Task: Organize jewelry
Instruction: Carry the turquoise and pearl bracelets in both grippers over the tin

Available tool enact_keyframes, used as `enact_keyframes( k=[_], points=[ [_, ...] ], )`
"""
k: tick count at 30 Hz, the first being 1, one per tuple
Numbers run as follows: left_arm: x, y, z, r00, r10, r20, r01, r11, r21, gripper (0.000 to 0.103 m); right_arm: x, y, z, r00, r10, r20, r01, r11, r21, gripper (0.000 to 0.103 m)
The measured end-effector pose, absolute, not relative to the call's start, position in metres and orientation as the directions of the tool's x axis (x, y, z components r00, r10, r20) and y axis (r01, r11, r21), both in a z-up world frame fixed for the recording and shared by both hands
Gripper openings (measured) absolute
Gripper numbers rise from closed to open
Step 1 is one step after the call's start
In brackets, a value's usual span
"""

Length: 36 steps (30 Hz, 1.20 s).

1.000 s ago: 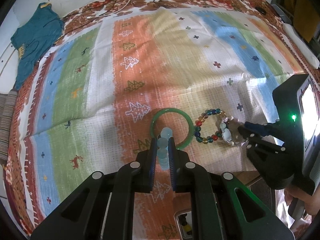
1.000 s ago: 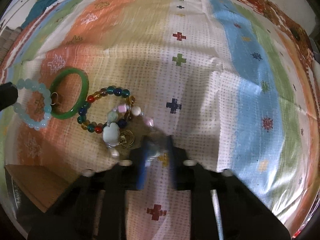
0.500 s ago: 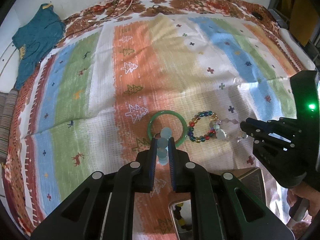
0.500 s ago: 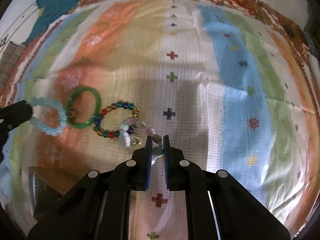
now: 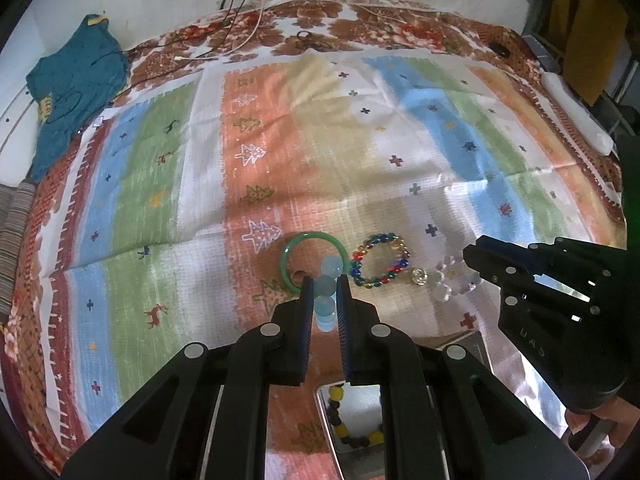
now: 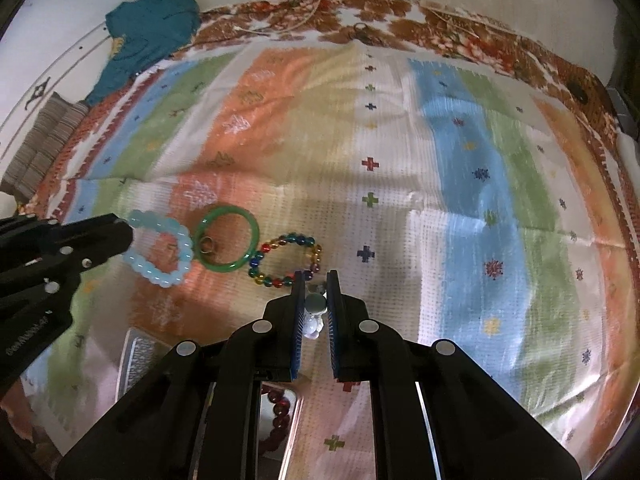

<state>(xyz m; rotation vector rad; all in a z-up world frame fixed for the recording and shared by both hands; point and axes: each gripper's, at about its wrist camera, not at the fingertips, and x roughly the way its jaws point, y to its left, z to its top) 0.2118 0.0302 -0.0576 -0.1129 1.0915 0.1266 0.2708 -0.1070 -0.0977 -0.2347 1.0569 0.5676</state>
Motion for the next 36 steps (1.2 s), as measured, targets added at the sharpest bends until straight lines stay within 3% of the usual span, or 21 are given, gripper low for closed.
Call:
enact_keyframes(
  k=[36],
  points=[
    [0.151,0.004,-0.01,0.557,-0.011,-0.831,-0.117,0.989,-0.092,0.011,0.208,-0.117,-0.048,0.46,0.393,-0.796,-0.592,0.804,0.055,0.012]
  ],
)
